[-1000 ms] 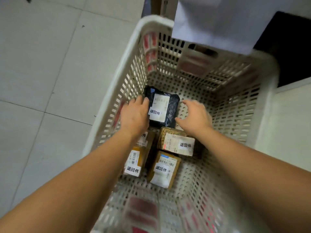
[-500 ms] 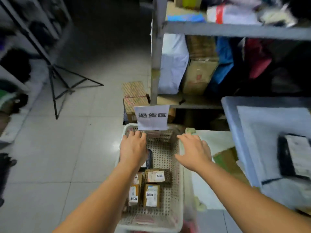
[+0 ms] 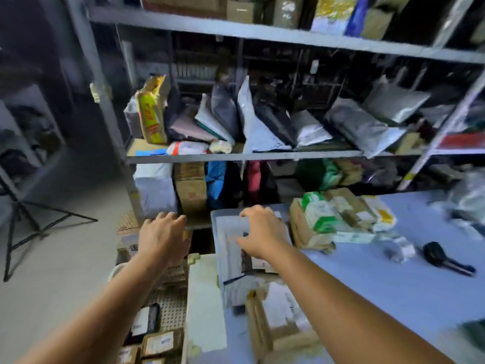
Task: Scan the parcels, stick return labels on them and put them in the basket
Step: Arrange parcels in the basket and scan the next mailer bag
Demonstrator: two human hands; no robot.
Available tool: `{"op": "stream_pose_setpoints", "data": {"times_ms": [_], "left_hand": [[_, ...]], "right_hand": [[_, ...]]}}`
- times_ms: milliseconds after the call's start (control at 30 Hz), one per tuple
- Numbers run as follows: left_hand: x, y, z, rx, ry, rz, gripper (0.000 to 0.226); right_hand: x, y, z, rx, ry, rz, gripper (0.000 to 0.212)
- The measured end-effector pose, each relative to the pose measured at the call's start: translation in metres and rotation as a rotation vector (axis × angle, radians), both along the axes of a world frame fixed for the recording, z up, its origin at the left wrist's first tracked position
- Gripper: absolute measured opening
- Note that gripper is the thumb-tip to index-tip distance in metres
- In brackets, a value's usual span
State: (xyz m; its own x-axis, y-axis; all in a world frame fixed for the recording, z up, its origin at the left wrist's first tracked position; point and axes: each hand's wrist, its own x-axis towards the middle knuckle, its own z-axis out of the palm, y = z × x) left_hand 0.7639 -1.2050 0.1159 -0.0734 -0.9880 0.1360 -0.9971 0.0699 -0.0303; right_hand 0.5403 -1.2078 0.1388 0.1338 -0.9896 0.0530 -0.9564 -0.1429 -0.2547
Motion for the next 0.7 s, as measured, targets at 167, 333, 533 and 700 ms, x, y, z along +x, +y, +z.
{"op": "stream_pose_setpoints", "data": {"times_ms": [167, 333, 533, 700], "left_hand": [[-0.131, 0.02, 0.029, 0.051, -0.039, -0.102, 0.049], [-0.254, 0.013, 0.04, 0.108, 0.033, -0.195, 0.044], [-0.388, -0.026, 0.01, 0.186, 0.101, -0.323, 0.043], [-0.487, -0.073, -0.023, 0.23, 0.189, -0.378, 0.035]], "right_hand": [[-0.14, 0.043, 0.022, 0.059, -0.005, -0.089, 0.051], [-0.258, 0.06, 0.017, 0.097, -0.131, -0.259, 0.052], [-0.375, 0.04, -0.014, 0.15, -0.358, -0.451, 0.061], [-0.46, -0.001, -0.036, 0.175, -0.403, -0.537, 0.058]]}}
